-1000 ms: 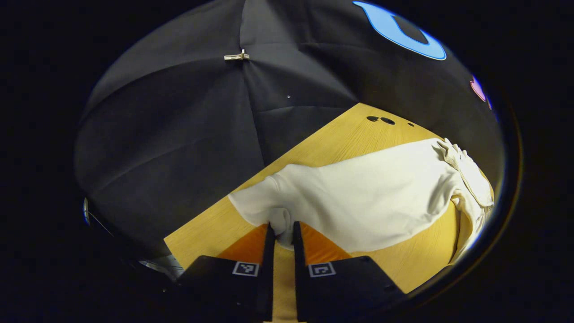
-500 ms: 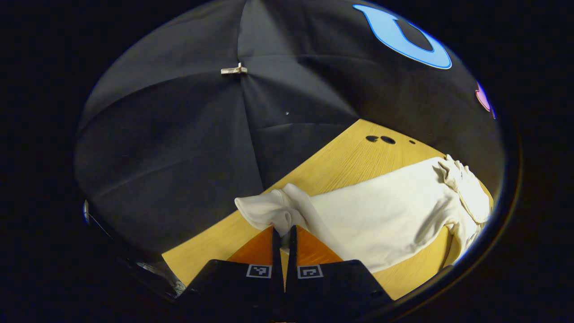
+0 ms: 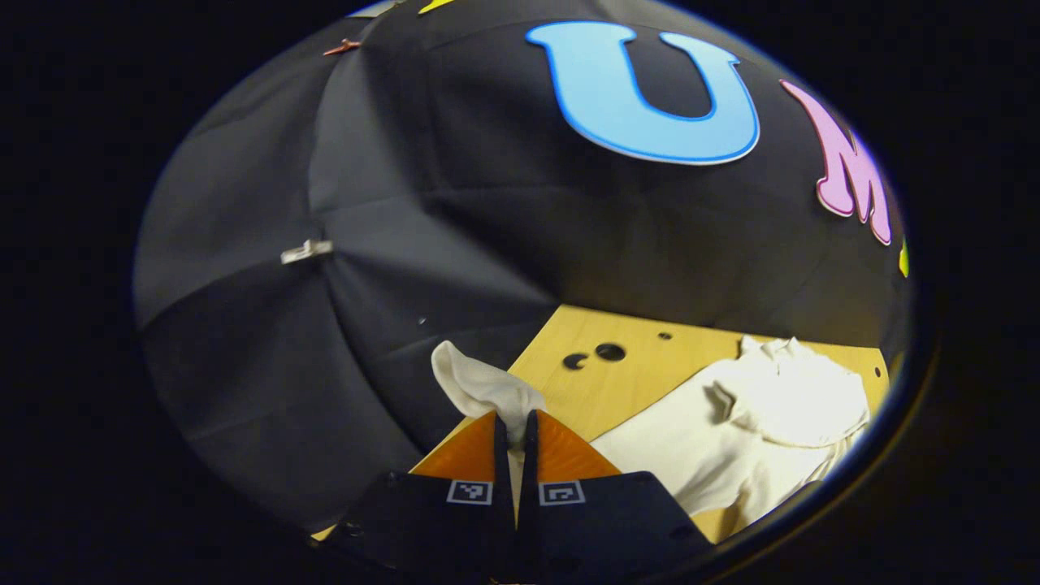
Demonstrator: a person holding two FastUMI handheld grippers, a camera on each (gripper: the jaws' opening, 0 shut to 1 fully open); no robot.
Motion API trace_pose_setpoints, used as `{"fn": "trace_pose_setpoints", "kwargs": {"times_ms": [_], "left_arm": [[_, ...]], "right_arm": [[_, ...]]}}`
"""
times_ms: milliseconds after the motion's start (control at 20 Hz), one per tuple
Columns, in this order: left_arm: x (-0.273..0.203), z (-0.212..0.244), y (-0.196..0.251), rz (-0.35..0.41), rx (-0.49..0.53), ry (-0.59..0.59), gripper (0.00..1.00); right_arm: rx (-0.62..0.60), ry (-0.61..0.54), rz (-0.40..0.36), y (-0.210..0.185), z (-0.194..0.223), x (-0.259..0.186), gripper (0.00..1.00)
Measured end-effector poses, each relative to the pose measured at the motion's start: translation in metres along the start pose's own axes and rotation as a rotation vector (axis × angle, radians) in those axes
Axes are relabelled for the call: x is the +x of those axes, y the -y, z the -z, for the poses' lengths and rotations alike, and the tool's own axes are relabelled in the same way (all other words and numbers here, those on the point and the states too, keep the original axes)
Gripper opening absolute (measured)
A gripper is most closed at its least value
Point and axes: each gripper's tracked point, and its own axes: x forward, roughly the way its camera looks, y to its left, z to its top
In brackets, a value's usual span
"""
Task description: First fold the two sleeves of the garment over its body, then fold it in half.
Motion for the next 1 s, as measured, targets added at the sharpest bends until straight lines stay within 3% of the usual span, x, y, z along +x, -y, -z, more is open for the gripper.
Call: {"fn": "trace_pose_setpoints", "kwargs": {"times_ms": [300, 500, 850, 1000], "left_arm": [[0.012, -0.047, 0.122, 0.161, 0.128, 0.063, 0.06], [0.012, -0.064, 0.217, 0.277, 0.193, 0.097, 0.06], [-0.033, -0.067, 0.396, 0.528, 0.382, 0.198, 0.06], [-0.060, -0.052, 0.461, 0.633, 0.414, 0.218, 0.06]], "right_arm": [[-0.049, 0.012, -0.026, -0.018, 0.016, 0.004, 0.98], [-0.031, -0.012, -0.085, -0.047, 0.037, 0.012, 0.98], [-0.042, -0.046, -0.157, -0.080, 0.063, 0.020, 0.98], [-0.001, -0.064, -0.161, -0.080, 0.073, 0.022, 0.98]]}}
